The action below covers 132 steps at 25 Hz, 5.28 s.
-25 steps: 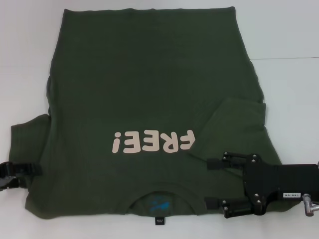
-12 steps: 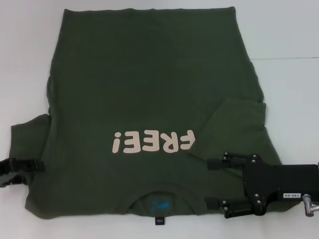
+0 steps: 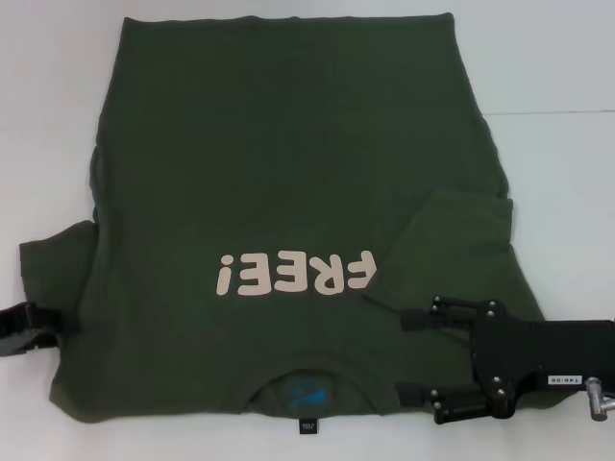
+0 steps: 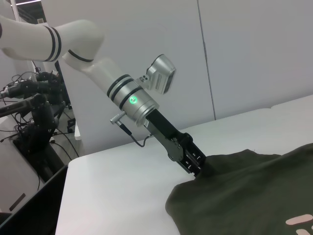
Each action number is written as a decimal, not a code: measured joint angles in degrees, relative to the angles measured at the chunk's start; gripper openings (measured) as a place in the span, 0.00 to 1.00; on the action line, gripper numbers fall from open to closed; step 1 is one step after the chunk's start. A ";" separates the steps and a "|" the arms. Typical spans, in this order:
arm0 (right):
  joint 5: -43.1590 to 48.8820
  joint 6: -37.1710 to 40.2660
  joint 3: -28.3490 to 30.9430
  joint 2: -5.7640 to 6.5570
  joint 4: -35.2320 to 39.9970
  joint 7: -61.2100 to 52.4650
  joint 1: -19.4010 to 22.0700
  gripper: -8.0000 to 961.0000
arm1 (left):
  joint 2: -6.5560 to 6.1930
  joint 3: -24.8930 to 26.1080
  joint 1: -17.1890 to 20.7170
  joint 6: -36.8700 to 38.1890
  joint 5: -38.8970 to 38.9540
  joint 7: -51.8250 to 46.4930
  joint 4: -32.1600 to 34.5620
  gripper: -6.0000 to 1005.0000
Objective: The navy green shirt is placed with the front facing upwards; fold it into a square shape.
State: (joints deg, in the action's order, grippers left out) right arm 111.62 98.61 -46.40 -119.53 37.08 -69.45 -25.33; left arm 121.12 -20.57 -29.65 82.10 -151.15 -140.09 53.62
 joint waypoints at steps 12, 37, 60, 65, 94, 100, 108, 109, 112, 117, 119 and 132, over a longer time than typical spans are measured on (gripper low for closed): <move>0.00 0.01 0.00 0.00 -0.13 0.01 0.02 0.97 | -0.18 0.21 0.10 -0.19 -0.29 -0.10 0.51 0.20; -0.44 0.03 0.02 -0.17 -1.40 -0.12 -0.35 0.90 | 0.06 0.15 2.98 -7.87 -1.79 0.59 7.89 0.10; -0.01 0.69 -0.78 0.23 -0.64 0.12 -0.99 0.89 | -0.17 0.07 2.41 -11.48 -5.85 0.05 11.07 0.10; 0.00 0.39 -0.97 0.24 -0.62 0.11 -1.00 0.94 | -0.19 -0.76 2.00 -11.34 -5.82 0.42 11.59 0.10; 0.00 0.00 -0.65 0.00 -0.64 -0.18 -0.88 0.96 | 0.39 -6.50 -2.47 -4.44 -5.07 -3.20 16.09 0.10; 0.00 -0.02 -0.54 0.05 -0.71 -0.17 -0.67 0.96 | 1.18 -6.50 -4.73 0.37 -0.68 -5.58 14.08 0.10; 0.00 -0.70 -0.49 0.14 -1.20 0.16 -0.29 0.96 | 0.64 -6.60 -6.32 -1.67 6.98 -5.70 5.41 0.10; 0.00 -0.70 -0.49 0.17 -1.22 0.16 -0.23 0.96 | 0.57 -6.60 -6.62 -2.35 7.13 -5.58 4.28 0.10; 0.00 -0.71 -0.49 0.25 -1.22 0.15 0.04 0.96 | 0.53 -6.65 -7.47 -4.94 7.28 -5.09 1.10 0.11; 0.00 -0.71 -0.51 0.26 -1.31 0.05 0.29 0.96 | 0.89 -6.68 -8.05 -7.52 7.43 -4.18 -1.65 0.11; 0.00 -0.74 -0.48 0.27 -1.31 0.04 0.34 0.96 | 1.12 -6.68 -8.10 -8.67 7.53 -3.79 -2.50 0.11; 0.00 -0.79 -0.19 0.26 -1.31 0.04 0.56 0.96 | 0.94 -5.90 -7.99 -12.21 10.97 -2.59 -7.70 0.13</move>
State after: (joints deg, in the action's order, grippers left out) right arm 111.62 97.81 -46.60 -119.26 35.77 -69.41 -24.77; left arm 122.06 -26.47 -37.64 69.90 -140.18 -142.68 45.92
